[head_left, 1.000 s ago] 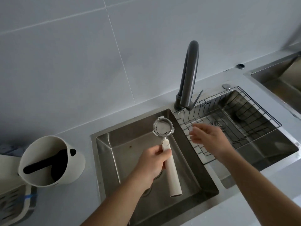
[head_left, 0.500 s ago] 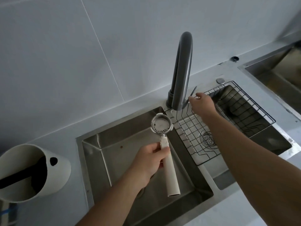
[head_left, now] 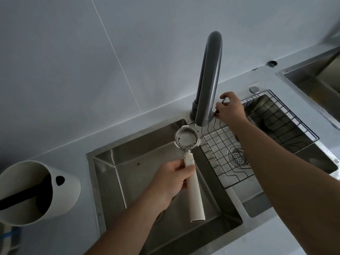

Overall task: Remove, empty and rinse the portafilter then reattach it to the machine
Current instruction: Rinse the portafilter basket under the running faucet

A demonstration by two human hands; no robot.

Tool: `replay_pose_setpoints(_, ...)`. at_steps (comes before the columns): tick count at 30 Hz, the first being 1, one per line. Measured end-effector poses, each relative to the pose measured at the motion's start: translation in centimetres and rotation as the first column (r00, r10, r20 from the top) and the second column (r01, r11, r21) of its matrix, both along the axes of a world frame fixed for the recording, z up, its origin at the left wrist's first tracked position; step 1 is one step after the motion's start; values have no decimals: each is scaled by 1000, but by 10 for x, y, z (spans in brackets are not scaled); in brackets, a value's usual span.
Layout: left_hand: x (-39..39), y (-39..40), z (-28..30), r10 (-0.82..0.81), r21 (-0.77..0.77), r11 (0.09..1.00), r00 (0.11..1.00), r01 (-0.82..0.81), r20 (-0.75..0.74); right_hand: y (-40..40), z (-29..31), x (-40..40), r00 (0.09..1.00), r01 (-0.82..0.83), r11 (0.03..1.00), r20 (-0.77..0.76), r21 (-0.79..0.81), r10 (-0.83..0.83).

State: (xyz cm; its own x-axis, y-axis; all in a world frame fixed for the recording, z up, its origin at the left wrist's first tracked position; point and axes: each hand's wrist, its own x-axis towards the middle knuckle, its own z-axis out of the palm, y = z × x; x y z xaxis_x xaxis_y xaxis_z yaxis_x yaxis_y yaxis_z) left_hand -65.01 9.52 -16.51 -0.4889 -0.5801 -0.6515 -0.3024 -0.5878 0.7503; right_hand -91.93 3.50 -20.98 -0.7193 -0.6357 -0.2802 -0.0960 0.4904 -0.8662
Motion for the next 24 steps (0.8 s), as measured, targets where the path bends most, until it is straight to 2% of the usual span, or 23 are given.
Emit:
replay_pose_setpoints(9, 0, 4, 3, -36, 6, 999, 999, 36, 3, 4, -8, 1, 993, 72, 996, 100, -60, -66)
replay_pose_setpoints(16, 0, 4, 3, -30, 25, 999, 999, 30, -12, 8, -12, 3, 988, 106, 991, 119, -84, -96)
replay_pose_setpoints(24, 4, 1, 5, -32, 113, 993, 998, 38, -58, 11, -13, 5, 991, 111, 991, 89, -71, -104)
